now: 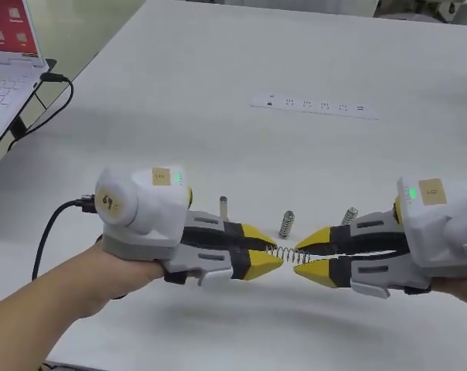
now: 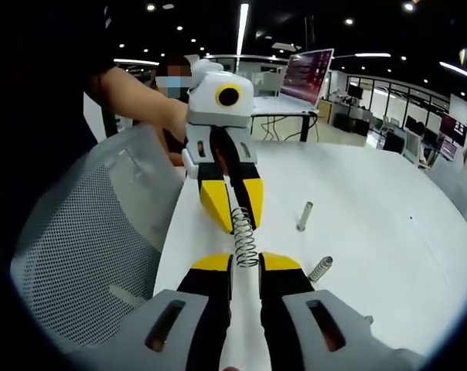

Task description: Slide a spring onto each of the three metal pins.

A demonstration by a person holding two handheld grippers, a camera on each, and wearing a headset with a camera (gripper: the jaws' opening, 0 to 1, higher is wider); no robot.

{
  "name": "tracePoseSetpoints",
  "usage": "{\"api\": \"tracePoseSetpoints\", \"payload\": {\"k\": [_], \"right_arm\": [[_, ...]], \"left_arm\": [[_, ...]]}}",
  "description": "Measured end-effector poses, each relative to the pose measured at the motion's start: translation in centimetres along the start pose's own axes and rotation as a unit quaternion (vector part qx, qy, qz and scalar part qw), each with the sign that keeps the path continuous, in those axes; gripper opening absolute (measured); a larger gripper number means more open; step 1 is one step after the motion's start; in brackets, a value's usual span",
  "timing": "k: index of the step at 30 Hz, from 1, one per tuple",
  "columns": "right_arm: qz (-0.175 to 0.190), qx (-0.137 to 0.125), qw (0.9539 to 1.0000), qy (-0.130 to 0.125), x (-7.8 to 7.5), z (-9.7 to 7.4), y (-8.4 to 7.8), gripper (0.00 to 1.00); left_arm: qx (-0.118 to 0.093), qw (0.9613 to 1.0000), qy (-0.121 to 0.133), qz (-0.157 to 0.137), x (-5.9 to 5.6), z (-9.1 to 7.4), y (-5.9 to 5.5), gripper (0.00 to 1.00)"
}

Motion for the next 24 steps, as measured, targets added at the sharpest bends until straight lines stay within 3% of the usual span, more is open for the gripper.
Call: {"api": "tracePoseSetpoints", "payload": {"k": [17,24], "right_arm": [[0.017,-0.018,0.9997,-0.005,-0.4,-0.4,-0.2,0.08],[0.012,-0.028,0.9995,-0.004,-0.1,-0.8,0.9,0.08]], "left_arm": [[0.008,1.0,-0.004,-0.001,-0.1,0.0,-0.3,0.03],[0.012,0.9999,-0.003,0.0,-0.1,0.0,-0.5,0.03]]}}
Point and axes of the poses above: the centre of the closed fingertips' face, and the gripper's own axes: z roughly forward along the fingers, x roughly to its left, y roughly out of its top, the point moved 8 cm from there along -z, roughly backward along the fingers, and after that the axes turned 8 degrees about z, right-handed, at the moved point
